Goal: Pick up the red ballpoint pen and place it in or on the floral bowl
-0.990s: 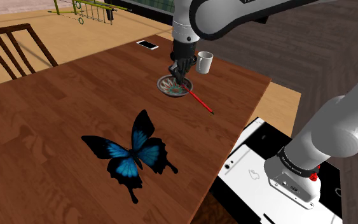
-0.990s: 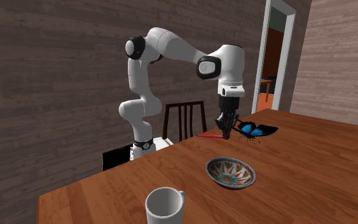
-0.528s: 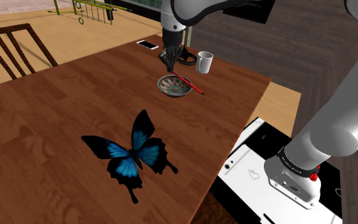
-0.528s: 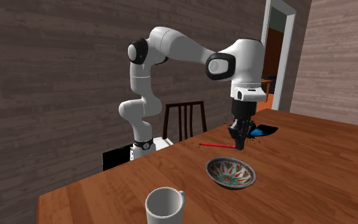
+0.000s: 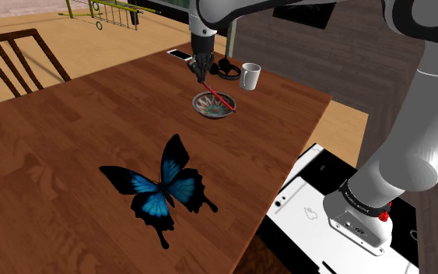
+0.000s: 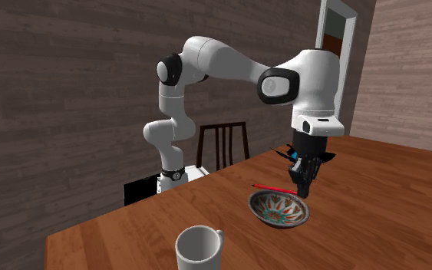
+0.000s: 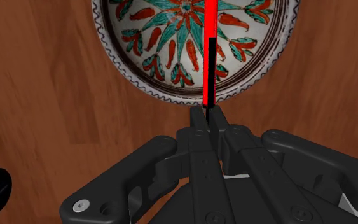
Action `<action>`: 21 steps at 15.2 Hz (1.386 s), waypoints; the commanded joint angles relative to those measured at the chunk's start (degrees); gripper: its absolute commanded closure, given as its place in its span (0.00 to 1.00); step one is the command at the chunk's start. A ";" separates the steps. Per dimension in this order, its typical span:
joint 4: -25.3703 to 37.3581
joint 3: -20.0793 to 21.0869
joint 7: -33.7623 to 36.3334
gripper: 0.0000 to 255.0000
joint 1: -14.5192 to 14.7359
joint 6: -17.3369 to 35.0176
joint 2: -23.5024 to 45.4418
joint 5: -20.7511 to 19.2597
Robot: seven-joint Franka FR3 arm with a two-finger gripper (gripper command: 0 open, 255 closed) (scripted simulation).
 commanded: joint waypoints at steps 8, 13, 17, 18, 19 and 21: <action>-4.21 -0.36 0.71 1.00 0.04 6.08 1.96 -0.92; -5.52 -0.52 1.03 1.00 0.11 8.19 2.81 -1.32; -5.52 -0.52 1.03 1.00 0.11 8.19 2.81 -1.32; -5.52 -0.52 1.03 1.00 0.11 8.19 2.81 -1.32; -5.52 -0.51 1.03 1.00 0.11 8.19 2.81 -1.32; -5.62 -0.51 1.01 0.00 0.09 8.23 2.76 -1.30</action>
